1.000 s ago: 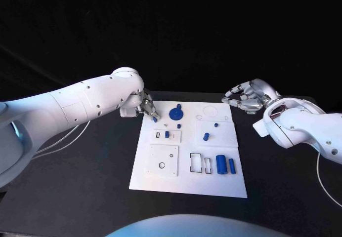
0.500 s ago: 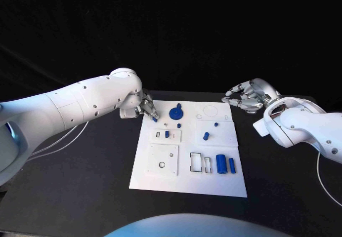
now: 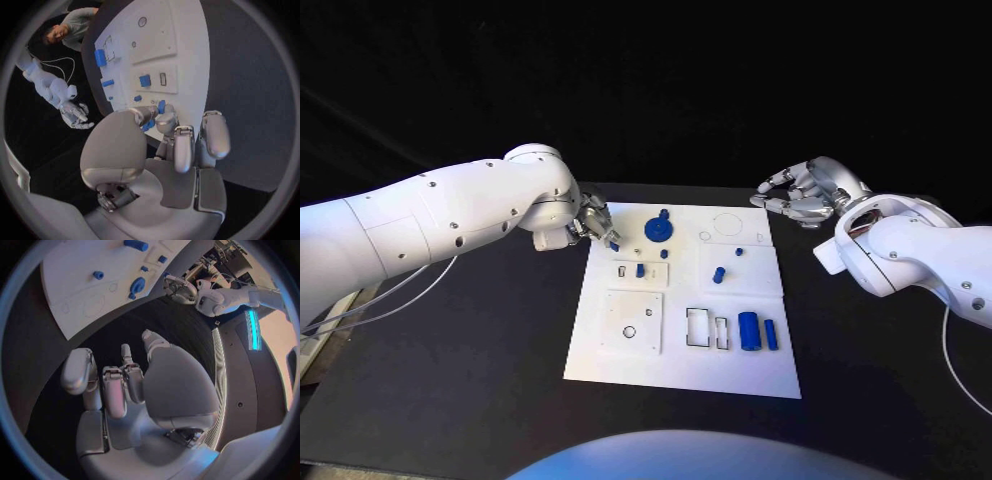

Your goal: Assemble the parts on the task board

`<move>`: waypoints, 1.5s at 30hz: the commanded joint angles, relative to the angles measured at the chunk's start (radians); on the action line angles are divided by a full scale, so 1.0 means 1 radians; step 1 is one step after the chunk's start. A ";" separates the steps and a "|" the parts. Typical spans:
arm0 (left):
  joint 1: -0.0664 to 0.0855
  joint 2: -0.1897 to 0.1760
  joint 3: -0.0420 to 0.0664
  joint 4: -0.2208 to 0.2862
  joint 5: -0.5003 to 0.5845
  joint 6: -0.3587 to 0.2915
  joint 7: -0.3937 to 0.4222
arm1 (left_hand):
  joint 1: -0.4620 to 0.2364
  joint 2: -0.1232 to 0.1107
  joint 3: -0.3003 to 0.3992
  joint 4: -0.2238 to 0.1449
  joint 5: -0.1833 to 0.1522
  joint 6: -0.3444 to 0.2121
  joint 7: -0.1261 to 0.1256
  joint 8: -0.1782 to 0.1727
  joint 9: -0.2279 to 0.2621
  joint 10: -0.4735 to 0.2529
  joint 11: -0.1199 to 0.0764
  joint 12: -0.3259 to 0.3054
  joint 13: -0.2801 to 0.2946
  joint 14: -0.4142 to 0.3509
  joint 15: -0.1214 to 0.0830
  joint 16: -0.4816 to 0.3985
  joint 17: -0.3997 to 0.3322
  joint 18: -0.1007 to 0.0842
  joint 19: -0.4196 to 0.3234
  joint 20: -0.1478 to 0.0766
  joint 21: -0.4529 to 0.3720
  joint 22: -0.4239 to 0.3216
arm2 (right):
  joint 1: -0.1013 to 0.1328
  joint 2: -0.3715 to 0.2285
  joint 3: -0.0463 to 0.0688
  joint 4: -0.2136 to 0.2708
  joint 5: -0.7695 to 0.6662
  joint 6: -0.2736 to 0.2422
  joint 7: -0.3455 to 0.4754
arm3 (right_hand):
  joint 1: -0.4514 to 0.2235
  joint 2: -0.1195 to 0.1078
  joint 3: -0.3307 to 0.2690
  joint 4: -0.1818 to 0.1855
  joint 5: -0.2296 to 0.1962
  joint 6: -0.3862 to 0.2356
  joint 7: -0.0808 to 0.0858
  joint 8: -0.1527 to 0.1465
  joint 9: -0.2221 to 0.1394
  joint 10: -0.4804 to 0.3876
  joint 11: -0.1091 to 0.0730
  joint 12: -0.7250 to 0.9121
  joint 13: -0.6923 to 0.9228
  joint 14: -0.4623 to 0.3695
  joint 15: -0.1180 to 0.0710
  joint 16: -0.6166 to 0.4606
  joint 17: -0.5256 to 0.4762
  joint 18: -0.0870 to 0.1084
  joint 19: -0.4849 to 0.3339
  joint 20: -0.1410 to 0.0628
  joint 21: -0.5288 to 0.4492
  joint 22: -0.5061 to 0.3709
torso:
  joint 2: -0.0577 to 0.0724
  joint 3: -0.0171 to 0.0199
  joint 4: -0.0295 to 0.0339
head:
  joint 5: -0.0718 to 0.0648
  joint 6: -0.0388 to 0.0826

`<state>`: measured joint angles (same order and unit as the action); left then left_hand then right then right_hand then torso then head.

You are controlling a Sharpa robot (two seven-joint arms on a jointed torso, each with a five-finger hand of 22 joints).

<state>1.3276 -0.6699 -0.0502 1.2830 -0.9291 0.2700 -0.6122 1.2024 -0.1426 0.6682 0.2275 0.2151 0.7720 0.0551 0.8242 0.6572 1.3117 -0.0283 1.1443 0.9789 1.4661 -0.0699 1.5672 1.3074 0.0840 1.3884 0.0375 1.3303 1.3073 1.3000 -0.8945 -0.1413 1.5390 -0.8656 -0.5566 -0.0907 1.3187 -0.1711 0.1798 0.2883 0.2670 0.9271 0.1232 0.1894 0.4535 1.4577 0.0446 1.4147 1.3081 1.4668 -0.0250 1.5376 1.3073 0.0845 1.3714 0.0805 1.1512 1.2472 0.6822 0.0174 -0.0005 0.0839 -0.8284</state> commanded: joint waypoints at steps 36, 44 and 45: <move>-0.085 -0.066 0.000 0.193 -0.173 -0.127 -0.015 | -0.035 -0.013 0.190 -0.149 -0.029 0.007 -0.012 0.020 0.118 0.017 0.000 0.011 0.007 0.105 -0.012 0.004 0.263 -0.015 0.009 -0.006 0.002 0.057 | -0.007 -0.002 0.000 -0.002 -0.003 0.022 -0.004 | -0.013 -0.001 0.007 0.001 0.001 -0.011 0.000 0.005 0.001 0.002 -0.003 -0.001 0.106 0.081 -0.004 -0.003 0.164 0.017 -0.001 -0.003 -0.006 -0.001 | -0.003 -0.0014 0.0027 | 0.006 -0.018; -0.086 -0.065 0.000 0.194 -0.197 -0.102 -0.024 | -0.035 -0.013 0.190 -0.150 -0.029 0.008 -0.012 0.020 0.118 0.017 0.000 0.011 0.006 0.105 -0.012 0.004 0.263 -0.015 0.009 -0.006 0.002 0.057 | -0.007 -0.002 0.000 -0.002 -0.003 0.022 -0.004 | -0.014 -0.002 0.007 0.001 0.002 -0.011 0.000 0.006 0.002 0.001 -0.003 -0.001 0.105 0.080 -0.004 -0.004 0.162 0.017 -0.001 -0.003 -0.008 -0.003 | -0.003 -0.0020 0.0032 | 0.005 -0.019; -0.086 -0.064 0.000 0.193 -0.200 -0.100 -0.025 | -0.035 -0.013 0.190 -0.150 -0.029 0.008 -0.012 0.020 0.118 0.017 0.000 0.011 0.006 0.105 -0.012 0.004 0.263 -0.015 0.009 -0.006 0.002 0.057 | -0.007 -0.002 0.000 -0.002 -0.003 0.022 -0.004 | -0.014 -0.002 0.007 0.001 0.002 -0.011 0.000 0.006 0.002 0.001 -0.003 -0.001 0.105 0.080 -0.004 -0.004 0.162 0.017 -0.001 -0.003 -0.008 -0.003 | -0.003 -0.0022 0.0032 | 0.006 -0.019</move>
<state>1.2424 -0.7369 -0.0508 1.4738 -1.1026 0.1411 -0.6283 1.1688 -0.1655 0.7536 0.1779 0.1889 0.7728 0.0555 0.8385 0.6573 1.3208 -0.0301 1.1494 0.9851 1.4669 -0.0767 1.5672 1.3073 0.0840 1.3918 0.0341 1.3303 1.3073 1.2932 -0.8967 -0.1416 1.5360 -0.8641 -0.5485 -0.0948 1.3133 -0.1765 0.1798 0.2883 0.2670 0.9202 0.1228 0.1894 0.4550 1.4577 0.0445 1.4147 1.3076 1.4668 -0.0250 1.5376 1.3073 0.0845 1.3714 0.0806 1.1465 1.2456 0.6795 0.0158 0.0026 0.0893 -0.8472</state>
